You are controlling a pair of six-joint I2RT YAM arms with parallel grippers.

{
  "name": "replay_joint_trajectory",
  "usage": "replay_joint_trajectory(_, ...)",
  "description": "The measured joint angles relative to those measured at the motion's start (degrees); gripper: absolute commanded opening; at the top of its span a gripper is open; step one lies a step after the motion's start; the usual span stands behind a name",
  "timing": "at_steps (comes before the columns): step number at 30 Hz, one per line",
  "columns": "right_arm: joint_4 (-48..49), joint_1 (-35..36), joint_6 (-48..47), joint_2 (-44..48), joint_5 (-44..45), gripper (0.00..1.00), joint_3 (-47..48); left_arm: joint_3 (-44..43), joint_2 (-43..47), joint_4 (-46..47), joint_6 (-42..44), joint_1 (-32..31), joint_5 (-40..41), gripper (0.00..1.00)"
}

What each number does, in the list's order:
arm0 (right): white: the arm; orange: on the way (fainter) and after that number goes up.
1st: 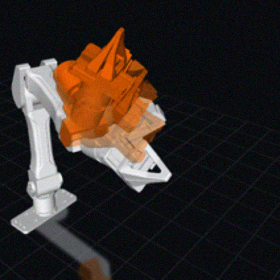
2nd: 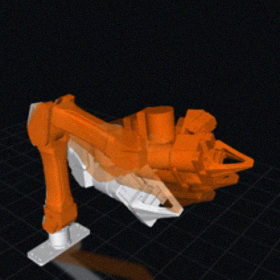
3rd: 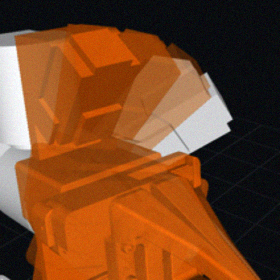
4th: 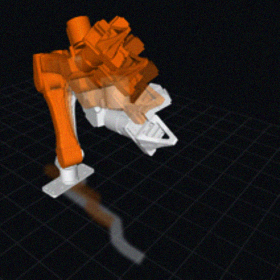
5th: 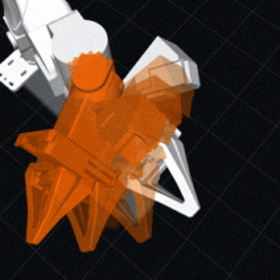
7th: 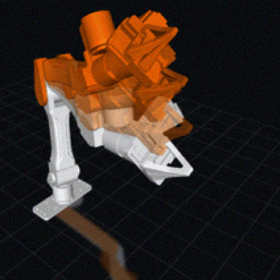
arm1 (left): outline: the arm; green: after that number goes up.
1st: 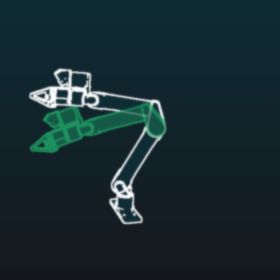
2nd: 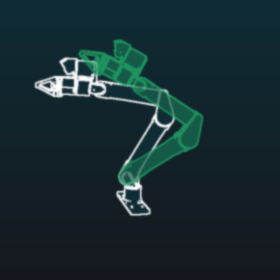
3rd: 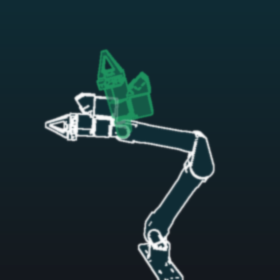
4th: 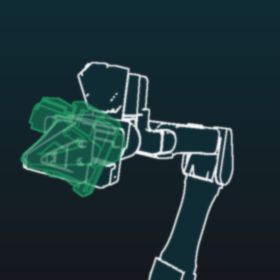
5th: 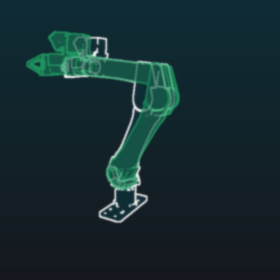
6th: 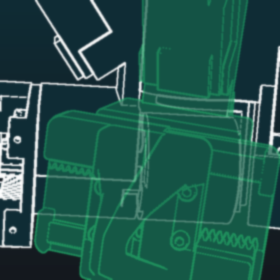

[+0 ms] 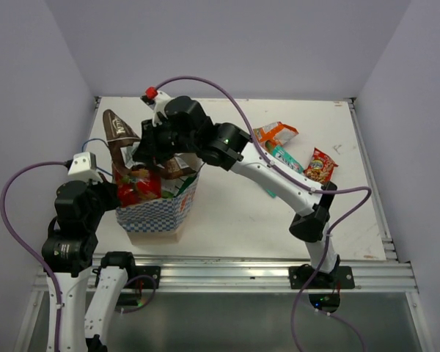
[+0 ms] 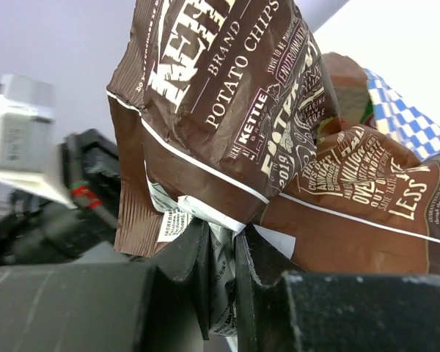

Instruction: Place the snacks into the paper bag

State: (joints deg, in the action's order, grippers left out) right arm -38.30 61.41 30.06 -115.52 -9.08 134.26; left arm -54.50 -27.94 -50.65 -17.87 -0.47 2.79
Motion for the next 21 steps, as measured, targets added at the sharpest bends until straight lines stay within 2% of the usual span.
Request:
replay_joint_trajectory(5,-0.24,1.95,1.01,0.9,-0.15,0.0,0.9,0.02,0.0,0.0,-0.07,0.0,0.02,0.0)
replay_joint_trajectory(12,0.2,4.76,2.51,5.88,-0.98,0.0,-5.64,0.02,0.0,0.0,-0.2,0.0,0.26,0.0)
replay_joint_trajectory(21,0.5,4.17,-0.48,6.36,0.7,0.0,-8.15,0.63,0.0,0.39,-0.61,0.0,0.42,0.0)
